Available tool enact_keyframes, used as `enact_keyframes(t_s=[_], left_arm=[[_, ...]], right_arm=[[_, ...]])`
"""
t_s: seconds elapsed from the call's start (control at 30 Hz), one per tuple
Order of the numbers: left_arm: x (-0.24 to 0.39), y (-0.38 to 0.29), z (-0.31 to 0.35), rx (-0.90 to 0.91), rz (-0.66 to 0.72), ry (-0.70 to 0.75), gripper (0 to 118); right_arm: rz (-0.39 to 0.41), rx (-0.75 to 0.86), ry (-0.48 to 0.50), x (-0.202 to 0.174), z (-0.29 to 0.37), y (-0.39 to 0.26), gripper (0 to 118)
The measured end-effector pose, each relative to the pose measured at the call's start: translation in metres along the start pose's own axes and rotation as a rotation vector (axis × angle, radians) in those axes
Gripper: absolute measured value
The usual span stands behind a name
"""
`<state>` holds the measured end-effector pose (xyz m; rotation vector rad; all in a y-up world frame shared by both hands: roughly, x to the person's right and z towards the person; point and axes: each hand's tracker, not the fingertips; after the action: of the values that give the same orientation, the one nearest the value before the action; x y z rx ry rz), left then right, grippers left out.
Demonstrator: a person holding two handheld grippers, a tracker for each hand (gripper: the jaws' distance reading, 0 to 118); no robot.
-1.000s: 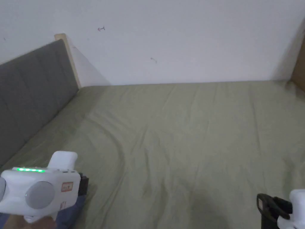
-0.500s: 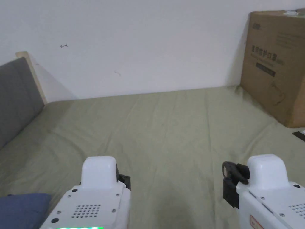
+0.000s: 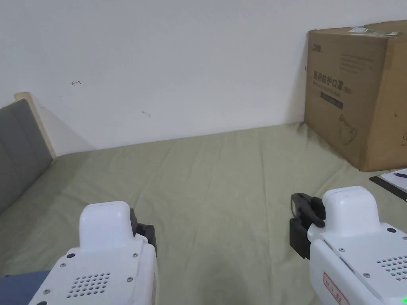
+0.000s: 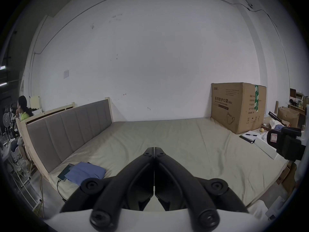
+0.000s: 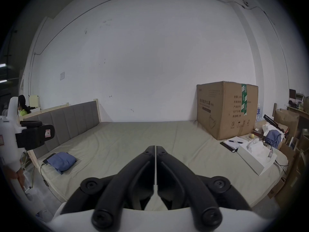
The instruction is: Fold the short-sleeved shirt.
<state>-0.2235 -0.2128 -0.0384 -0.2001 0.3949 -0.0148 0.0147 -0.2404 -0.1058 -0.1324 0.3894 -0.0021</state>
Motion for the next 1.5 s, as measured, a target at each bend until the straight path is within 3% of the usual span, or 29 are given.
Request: enact_keyframes(t_s=[0.07, 0.1, 0.17, 0.2, 0.23, 0.3, 0.4, 0.6, 0.97, 1.07, 1.5], left_arm=[[-0.001, 0.002, 0.004, 0.017, -0.022, -0.014, 8], [-0.003, 0.005, 0.006, 0.018, -0.021, -0.020, 24], [-0.006, 0.009, 0.007, 0.005, 0.027, -0.031, 62], [-0.008, 0.012, 0.007, -0.007, 0.059, -0.027, 83], [-0.012, 0.015, 0.009, -0.010, 0.083, -0.035, 91], [-0.017, 0.018, 0.012, 0.012, 0.101, -0.067, 95], [-0.018, 0.021, 0.015, -0.004, 0.051, -0.070, 113], [-0.013, 0.019, 0.026, 0.048, -0.016, -0.066, 114], [-0.013, 0.027, 0.032, -0.015, 0.041, -0.102, 114], [-0.015, 0.024, 0.034, -0.034, 0.091, -0.187, 113], [-0.008, 0.023, 0.034, -0.032, 0.074, -0.136, 113]], right_arm=[[-0.012, 0.013, 0.021, 0.001, 0.005, 0.005, 24], [-0.011, 0.015, 0.019, 0.000, 0.008, 0.007, 43], [-0.001, 0.035, 0.012, -0.001, 0.013, 0.010, 62], [0.004, 0.039, 0.010, -0.001, 0.014, 0.011, 82], [0.003, 0.045, 0.013, 0.001, 0.016, 0.012, 96], [-0.016, 0.054, 0.035, 0.004, 0.017, 0.012, 118], [-0.035, 0.059, 0.019, 0.006, 0.019, 0.012, 118], [-0.022, 0.055, -0.011, 0.007, 0.025, 0.014, 118], [-0.008, 0.043, -0.020, 0.005, 0.027, 0.016, 118], [-0.005, 0.038, -0.016, 0.005, 0.026, 0.016, 118], [-0.007, 0.031, -0.030, 0.008, 0.023, 0.017, 118]])
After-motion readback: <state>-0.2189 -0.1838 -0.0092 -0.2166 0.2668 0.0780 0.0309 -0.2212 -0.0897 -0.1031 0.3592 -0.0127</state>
